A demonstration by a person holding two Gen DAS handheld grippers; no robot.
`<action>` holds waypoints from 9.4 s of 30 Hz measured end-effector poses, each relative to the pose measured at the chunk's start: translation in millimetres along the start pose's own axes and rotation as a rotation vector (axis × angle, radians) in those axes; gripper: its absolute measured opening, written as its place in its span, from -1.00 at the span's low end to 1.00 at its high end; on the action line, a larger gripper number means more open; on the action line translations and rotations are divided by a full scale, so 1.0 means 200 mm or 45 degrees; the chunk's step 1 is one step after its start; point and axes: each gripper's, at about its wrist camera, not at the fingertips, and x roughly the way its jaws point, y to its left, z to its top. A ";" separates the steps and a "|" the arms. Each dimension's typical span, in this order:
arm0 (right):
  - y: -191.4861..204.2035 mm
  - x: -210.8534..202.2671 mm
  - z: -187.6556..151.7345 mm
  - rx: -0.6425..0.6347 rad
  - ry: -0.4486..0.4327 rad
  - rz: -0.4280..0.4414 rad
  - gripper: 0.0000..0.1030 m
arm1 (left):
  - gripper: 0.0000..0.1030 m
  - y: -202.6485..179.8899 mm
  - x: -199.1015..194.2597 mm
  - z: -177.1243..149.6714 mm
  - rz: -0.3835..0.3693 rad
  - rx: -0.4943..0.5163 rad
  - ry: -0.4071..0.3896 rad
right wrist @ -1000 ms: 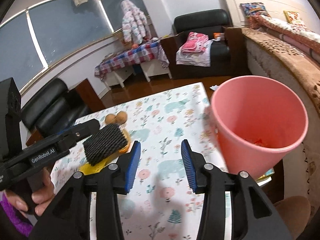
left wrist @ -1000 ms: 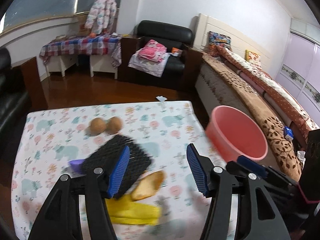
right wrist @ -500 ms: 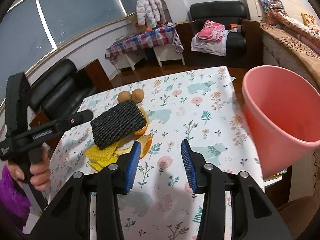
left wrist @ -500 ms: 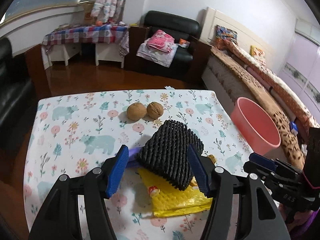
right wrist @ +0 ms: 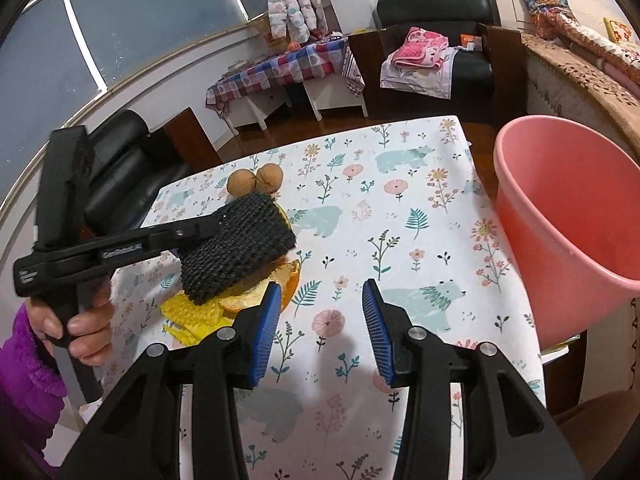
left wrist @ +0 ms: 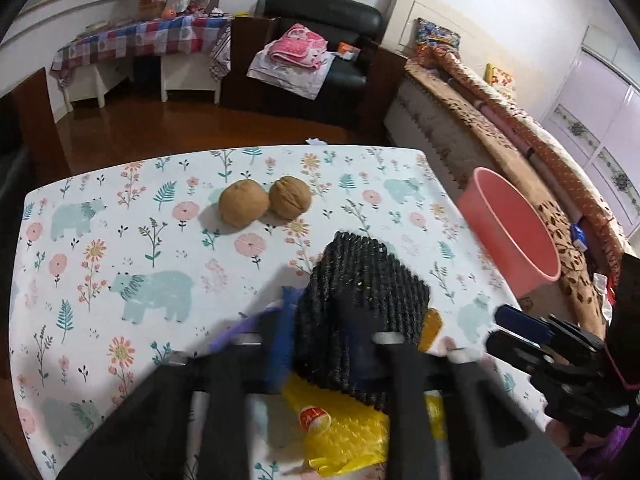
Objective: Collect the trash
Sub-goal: 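Grasp the black spiky mesh with the left tool while the right tool grasps an orange peel, then carry the black mesh and orange peel with both tools over the bucket, then open both tools to drop the mesh and peel into the bucket, then move both tools back over the table toward the remaining items, then grasp the purple glove bag with the left tool while the right tool grasps the other orange peel, then carry the purple bag and orange peel with both tools over the bucket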
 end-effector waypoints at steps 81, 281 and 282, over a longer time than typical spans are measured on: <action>-0.96 -0.44 0.15 0.382 -0.354 -0.470 -0.90 | -0.83 -1.18 0.30 0.39 -0.155 0.095 -0.104; -0.90 -0.42 0.05 0.322 -0.302 -0.410 -0.68 | -0.82 -1.28 0.29 0.21 -0.136 0.291 0.032; -0.91 -0.42 0.05 0.326 -0.300 -0.410 -0.68 | -0.82 -1.29 0.31 0.21 -0.132 0.298 0.037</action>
